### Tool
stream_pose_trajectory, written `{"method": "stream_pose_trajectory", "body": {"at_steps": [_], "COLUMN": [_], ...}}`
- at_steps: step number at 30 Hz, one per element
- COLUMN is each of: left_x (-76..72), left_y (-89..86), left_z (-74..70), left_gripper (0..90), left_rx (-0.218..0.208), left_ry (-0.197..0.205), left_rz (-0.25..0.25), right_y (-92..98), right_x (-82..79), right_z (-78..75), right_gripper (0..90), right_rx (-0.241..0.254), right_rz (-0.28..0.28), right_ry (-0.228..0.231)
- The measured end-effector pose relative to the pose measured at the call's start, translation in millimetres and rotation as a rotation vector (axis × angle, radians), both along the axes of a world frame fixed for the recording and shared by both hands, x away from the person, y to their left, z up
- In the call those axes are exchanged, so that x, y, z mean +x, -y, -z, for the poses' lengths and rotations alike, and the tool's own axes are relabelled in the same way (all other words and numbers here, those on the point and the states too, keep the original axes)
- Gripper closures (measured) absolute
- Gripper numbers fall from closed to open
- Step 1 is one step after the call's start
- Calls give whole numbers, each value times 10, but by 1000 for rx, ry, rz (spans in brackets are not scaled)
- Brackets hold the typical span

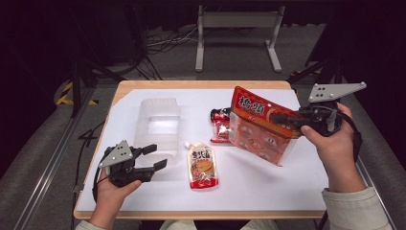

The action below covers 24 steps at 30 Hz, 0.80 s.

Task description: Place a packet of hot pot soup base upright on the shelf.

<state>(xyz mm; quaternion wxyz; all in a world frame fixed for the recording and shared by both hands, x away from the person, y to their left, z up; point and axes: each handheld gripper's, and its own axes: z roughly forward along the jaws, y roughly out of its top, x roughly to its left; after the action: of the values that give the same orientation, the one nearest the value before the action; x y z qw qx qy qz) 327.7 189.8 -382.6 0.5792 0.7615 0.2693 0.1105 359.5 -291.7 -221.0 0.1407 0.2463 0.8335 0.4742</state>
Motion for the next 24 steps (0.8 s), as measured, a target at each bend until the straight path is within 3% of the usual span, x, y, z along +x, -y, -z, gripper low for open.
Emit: {"method": "stream_pose_trajectory", "body": {"at_steps": [5, 11, 12, 15, 24], "left_x": [37, 95, 102, 127, 217], "left_y": [67, 149, 160, 184, 274], "left_z": [-11, -54, -58, -65, -60], "left_gripper": [339, 336, 321, 307, 311], "left_rx": [-24, -23, -44, -55, -58], "left_ry": [10, 68, 70, 80, 73], "left_rz": [24, 58, 73, 89, 114], "right_y": [-138, -273, -312, -386, -570], "right_x": [-8, -6, -4, 3, 20], "right_z": [-67, -121, -131, -142, -147], "right_gripper": [900, 900, 900, 900, 900], "right_rx": [10, 18, 22, 30, 25], "right_rz": [-40, -83, -95, -118, -178], "right_ry": [8, 12, 12, 11, 16]}}
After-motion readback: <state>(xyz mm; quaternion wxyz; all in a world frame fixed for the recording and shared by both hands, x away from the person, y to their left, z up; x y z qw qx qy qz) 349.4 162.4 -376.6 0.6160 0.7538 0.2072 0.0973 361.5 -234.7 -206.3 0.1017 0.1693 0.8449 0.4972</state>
